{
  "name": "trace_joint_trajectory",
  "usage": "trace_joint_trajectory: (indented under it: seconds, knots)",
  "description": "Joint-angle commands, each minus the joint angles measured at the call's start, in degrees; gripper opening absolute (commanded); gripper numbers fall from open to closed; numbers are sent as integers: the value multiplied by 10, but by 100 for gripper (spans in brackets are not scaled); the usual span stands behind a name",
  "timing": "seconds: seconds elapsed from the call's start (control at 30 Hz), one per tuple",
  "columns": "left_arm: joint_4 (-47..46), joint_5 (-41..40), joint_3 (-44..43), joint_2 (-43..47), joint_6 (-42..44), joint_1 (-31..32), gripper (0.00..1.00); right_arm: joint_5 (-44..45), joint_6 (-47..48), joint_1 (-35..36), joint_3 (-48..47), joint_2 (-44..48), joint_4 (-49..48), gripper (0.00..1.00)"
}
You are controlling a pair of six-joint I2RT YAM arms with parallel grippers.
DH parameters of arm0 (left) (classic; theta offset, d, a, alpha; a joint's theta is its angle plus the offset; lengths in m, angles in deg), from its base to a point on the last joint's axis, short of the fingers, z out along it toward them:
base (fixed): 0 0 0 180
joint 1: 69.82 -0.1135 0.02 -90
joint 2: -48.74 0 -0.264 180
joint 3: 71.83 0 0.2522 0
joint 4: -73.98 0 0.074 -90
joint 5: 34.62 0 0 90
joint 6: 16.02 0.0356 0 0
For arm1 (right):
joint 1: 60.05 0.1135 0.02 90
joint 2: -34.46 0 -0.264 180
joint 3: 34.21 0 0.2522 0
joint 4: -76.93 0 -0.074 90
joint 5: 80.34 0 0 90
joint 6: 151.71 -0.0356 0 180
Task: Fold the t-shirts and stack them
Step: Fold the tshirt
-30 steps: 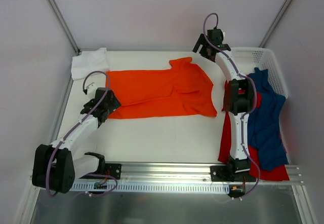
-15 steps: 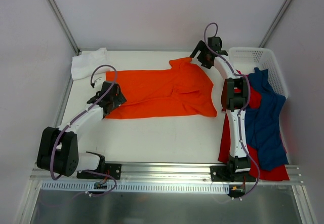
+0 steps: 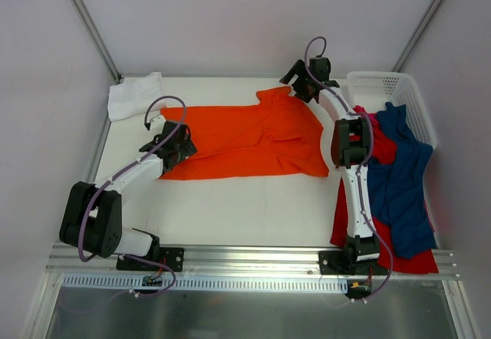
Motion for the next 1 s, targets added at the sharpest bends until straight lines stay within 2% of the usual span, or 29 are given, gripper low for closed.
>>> trace_joint_trajectory:
  seconds: [0.0, 0.13, 0.23, 0.27, 0.37, 0.43, 0.47, 0.5, 0.57, 0.6, 0.67, 0.73, 0.87, 0.97]
  knots:
    - [-4, -24, -19, -4, -8, 5, 92, -19, -30, 21, -19, -23, -9, 96]
    - [-5, -27, -20, -10, -9, 5, 92, -19, -30, 37, -19, -27, -18, 80]
    - [-5, -30, -20, -13, -7, 4, 92, -17, -28, 47, -22, -32, -24, 53]
    - [-5, -33, -19, -13, -6, 5, 92, -18, -30, 47, -25, -33, -22, 36]
    - [-9, -73, -20, -10, 18, 3, 95, -15, -28, 49, -26, -33, -16, 1]
    - [-28, -89, -23, -3, 56, -15, 96, -15, -23, 49, -24, -30, -13, 0]
    - [-80, -55, -21, 6, 105, -31, 97, -15, -16, 49, -23, -29, -7, 1]
    - [-108, -20, -13, 12, 124, -73, 97, -15, -13, 48, -21, -26, -6, 0]
    - [-184, 77, -8, 21, 156, -118, 97, -18, -6, 48, -12, -16, -6, 1]
    - [-198, 95, -13, 19, 161, -154, 96, -18, -4, 48, -7, -12, -5, 0]
    - [-206, 110, -33, -9, 168, -184, 94, -17, -1, 47, 2, 4, -4, 0]
    - [-206, 117, -72, -39, 176, -213, 93, -21, 6, 46, 15, 18, -4, 0]
    - [-208, 180, -164, -174, 198, -239, 89, -20, 18, 43, 50, 46, -5, 0]
    - [-229, 245, -231, -262, 158, -265, 83, -36, 12, 39, 78, 58, -15, 0]
